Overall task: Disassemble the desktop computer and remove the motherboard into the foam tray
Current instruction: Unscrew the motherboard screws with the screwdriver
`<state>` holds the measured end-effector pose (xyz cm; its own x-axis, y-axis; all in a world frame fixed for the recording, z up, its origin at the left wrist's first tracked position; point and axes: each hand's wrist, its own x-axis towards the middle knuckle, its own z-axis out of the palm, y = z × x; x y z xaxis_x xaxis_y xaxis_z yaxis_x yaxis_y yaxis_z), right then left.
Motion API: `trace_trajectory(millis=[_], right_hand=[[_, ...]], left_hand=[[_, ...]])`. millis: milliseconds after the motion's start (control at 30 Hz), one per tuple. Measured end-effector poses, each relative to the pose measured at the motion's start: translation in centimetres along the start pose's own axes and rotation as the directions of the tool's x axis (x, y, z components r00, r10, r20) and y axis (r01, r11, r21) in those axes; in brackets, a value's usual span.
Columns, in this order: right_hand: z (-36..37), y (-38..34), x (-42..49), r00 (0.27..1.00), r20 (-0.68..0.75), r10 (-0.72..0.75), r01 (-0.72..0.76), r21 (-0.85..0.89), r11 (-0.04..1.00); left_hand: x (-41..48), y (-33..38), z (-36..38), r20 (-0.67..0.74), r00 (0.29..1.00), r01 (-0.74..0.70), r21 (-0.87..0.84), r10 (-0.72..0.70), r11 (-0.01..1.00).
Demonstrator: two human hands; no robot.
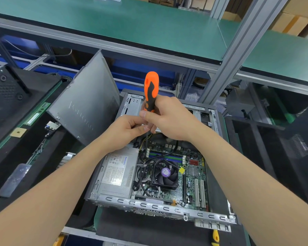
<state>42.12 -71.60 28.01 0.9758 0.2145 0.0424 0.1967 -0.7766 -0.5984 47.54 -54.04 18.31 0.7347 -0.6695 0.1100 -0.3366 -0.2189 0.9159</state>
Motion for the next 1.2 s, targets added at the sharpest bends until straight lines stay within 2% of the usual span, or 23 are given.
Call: trace_trajectory(millis=[867, 1067, 1133, 1200], right_hand=[[0.21, 0.63, -0.15, 1.000, 0.026, 0.001, -0.002, 0.046, 0.999], [-0.57, 0.90, -0.21, 0.994, 0.106, -0.002, -0.007, 0.086, 0.996], [-0.67, 0.72, -0.32, 0.998, 0.064, -0.008, 0.004, 0.056, 0.998], [-0.53, 0.06, -0.35, 0.995, -0.101, -0.017, 0.020, 0.024, 1.000]], left_hand=[[0.19, -0.13, 0.02, 0.033, 0.999, 0.000, -0.015, 0.000, 1.000], [0.10, -0.13, -0.05, 0.020, 0.999, -0.029, -0.002, 0.029, 1.000], [0.24, -0.37, -0.06, -0.002, 1.000, -0.020, 0.054, 0.020, 0.998], [0.36, -0.54, 0.08, -0.027, 1.000, 0.000, 0.081, 0.002, 0.997]])
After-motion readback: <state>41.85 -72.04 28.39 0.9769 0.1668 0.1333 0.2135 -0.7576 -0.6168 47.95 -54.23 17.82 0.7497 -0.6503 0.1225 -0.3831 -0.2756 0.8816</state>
